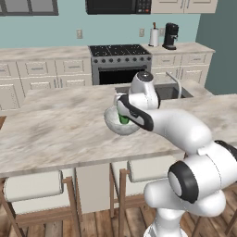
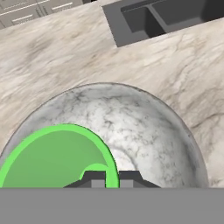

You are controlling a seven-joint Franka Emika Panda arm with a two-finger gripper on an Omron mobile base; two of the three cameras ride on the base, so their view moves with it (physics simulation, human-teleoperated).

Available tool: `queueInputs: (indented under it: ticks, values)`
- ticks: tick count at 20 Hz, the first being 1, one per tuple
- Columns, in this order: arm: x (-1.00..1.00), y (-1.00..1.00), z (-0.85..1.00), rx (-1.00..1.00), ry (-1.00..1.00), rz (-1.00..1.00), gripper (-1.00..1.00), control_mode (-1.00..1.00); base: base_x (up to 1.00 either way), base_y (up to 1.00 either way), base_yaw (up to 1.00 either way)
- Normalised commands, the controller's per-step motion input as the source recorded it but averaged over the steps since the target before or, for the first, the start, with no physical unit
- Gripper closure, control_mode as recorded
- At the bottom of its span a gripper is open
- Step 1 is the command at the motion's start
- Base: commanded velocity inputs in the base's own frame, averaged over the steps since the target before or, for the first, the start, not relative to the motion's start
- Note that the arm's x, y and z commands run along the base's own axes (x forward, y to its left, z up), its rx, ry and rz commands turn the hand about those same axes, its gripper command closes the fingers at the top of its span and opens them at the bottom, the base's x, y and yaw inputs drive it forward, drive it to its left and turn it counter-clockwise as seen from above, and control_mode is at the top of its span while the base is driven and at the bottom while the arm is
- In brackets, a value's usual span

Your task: Place the cup inside the bowl on the dining table and move the bowl to any counter.

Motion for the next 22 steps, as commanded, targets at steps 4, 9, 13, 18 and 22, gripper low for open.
queueInputs:
  ticks: [4, 9, 13, 18, 22]
  values:
    - [0.01, 0.00, -0.19, 0.00, 0.00, -0.02, 1.00, -1.00, 0.00, 0.00, 0.00]
    - [0.00, 0.00, -0.22, 0.00, 0.00, -0.02, 1.00, -1.00, 0.00, 0.00, 0.00]
    - [0.00, 0.00, -0.18, 0.00, 0.00, -0.02, 1.00, -1.00, 0.00, 0.00, 0.00]
    - [0.00, 0.00, -0.14, 0.00, 0.00, -0.02, 1.00, -1.00, 0.00, 0.00, 0.00]
    - [0.03, 0.00, -0.08, 0.00, 0.00, -0.01, 1.00, -1.00, 0.00, 0.00, 0.00]
